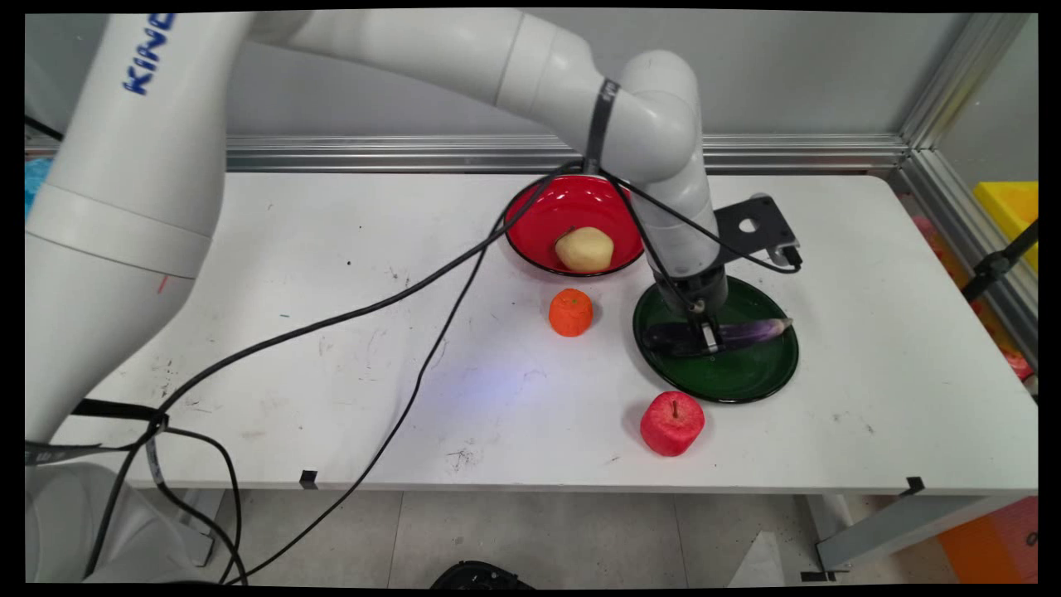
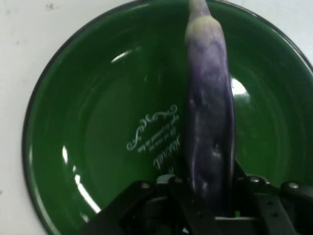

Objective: Place the picked object on the table

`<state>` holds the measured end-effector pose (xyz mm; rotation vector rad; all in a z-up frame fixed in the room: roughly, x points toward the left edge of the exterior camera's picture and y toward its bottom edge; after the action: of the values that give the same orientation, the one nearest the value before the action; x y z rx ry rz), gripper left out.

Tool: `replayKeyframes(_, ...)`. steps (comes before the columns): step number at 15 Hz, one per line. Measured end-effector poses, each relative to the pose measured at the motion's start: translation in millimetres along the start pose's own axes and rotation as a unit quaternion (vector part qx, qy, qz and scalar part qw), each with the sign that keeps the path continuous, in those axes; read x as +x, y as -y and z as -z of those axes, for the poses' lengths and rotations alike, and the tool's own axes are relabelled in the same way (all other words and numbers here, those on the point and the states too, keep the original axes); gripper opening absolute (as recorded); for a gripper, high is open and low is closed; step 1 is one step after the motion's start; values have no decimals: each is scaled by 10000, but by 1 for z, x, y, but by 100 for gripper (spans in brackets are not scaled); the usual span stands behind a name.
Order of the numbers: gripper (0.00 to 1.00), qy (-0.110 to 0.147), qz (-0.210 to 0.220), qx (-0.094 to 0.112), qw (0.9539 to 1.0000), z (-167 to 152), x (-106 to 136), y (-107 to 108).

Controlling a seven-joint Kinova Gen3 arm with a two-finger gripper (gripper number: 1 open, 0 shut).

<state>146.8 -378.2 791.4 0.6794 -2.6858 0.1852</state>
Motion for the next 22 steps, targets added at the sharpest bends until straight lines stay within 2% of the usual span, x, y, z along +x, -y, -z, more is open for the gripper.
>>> replayKeyframes(7,0,-134,-130,127,9997,82,-25,-13)
replayKeyframes(12,0,-46,-377,99,9992,135,-78,-18)
replayKeyframes(15,0,14,-628,-19,9980,154,-117,-19)
replayKeyframes(17,0,23,-750,-81,9971,160,-134,-19)
replayKeyframes(22,0,25,-1034,-241,9943,160,-180,-17)
